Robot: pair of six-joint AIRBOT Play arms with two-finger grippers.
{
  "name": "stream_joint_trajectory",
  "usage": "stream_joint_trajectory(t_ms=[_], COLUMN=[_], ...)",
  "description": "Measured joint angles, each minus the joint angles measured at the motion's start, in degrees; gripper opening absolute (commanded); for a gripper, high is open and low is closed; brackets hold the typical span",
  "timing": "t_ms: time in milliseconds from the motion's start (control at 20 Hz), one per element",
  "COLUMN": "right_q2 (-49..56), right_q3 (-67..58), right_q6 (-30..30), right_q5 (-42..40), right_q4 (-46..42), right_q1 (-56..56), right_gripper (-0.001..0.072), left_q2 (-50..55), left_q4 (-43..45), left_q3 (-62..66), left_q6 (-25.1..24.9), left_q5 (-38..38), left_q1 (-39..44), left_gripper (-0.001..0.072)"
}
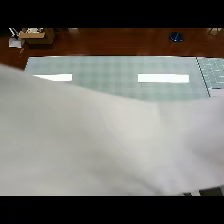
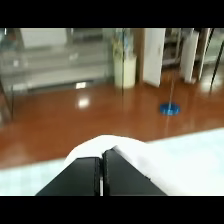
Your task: Fold the shirts.
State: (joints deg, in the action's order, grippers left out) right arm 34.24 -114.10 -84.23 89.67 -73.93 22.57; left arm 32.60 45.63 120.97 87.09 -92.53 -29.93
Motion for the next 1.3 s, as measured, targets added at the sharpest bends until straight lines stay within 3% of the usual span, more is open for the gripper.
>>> stream_joint_trajectory(t_ms=[250, 550, 800, 1150, 1300], right_q2=[0.5, 7.1, 21.5, 37.5, 43.4], right_q3=[6.8, 28.5, 34.1, 35.3, 35.5], right_q6=[-0.9, 0.7, 1.9, 2.1, 1.9], right_q5=[12.2, 12.2, -0.4, -29.8, -38.1], right_q4=[-4.9, -13.1, -8.9, 8.2, 11.5], right_q1=[-7.3, -12.4, -13.2, -13.3, -13.3], right_gripper=[0.0024, 0.0024, 0.0024, 0.0024, 0.0024], left_q2=[-1.4, 3.8, 17.9, 36.4, 42.9], left_q4=[0.8, -0.7, -2.6, -3.7, -3.6], left_q3=[-11.2, -38.4, -45.7, -41.4, -40.9], left_q6=[1.5, -4.6, -8.2, -14.6, -17.2], left_q5=[-9.7, -8.5, 0.8, 24.3, 31.1], left_q1=[0.0, 0.6, 7.6, 18.5, 21.3], left_gripper=[0.0019, 0.0017, 0.0018, 0.0018, 0.0018])
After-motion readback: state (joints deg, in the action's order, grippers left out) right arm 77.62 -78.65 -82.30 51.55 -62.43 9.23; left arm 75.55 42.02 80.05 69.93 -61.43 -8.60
